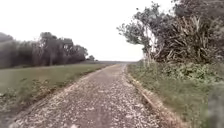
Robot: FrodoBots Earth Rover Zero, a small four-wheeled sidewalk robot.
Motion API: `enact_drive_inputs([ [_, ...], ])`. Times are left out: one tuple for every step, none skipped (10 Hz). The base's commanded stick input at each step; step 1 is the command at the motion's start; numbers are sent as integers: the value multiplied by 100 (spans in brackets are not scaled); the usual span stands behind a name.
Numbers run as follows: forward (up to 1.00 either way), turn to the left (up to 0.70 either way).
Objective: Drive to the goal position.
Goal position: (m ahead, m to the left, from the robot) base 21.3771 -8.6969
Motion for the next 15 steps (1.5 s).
enact_drive_inputs([
  [70, 0],
  [70, 0],
  [70, -16],
  [70, -23],
  [70, -30],
  [70, -33],
  [70, -33],
  [70, 0],
  [70, 0],
  [70, 0],
  [70, 0],
  [70, 0],
  [70, 0],
  [70, 0],
  [70, 0],
])
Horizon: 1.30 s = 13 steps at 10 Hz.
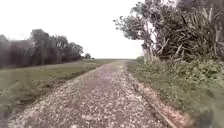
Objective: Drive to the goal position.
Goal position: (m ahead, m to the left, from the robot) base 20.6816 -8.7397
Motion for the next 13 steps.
enact_drive_inputs([
  [70, 0],
  [70, 0],
  [70, 0],
  [70, 0],
  [70, 0],
  [70, 0],
  [70, 0],
  [70, 0],
  [70, 0],
  [70, 0],
  [70, 0],
  [70, 0],
  [70, 0],
])
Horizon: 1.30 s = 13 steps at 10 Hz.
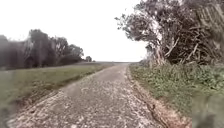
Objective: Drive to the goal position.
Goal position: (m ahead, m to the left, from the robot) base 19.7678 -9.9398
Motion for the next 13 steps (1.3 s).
enact_drive_inputs([
  [70, 0],
  [70, 0],
  [70, 0],
  [70, 0],
  [70, 0],
  [70, 0],
  [70, 0],
  [70, 0],
  [70, 0],
  [70, 0],
  [70, 0],
  [70, 0],
  [70, 0],
])
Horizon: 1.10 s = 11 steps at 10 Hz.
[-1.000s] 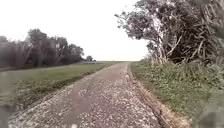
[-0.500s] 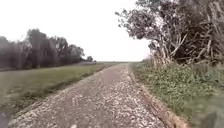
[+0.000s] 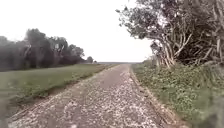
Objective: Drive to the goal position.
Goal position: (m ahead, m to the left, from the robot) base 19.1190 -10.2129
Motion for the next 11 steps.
enact_drive_inputs([
  [70, 0],
  [70, 0],
  [70, 0],
  [70, 0],
  [70, 0],
  [70, 0],
  [70, 0],
  [70, 0],
  [70, 0],
  [70, 0],
  [70, 0],
])
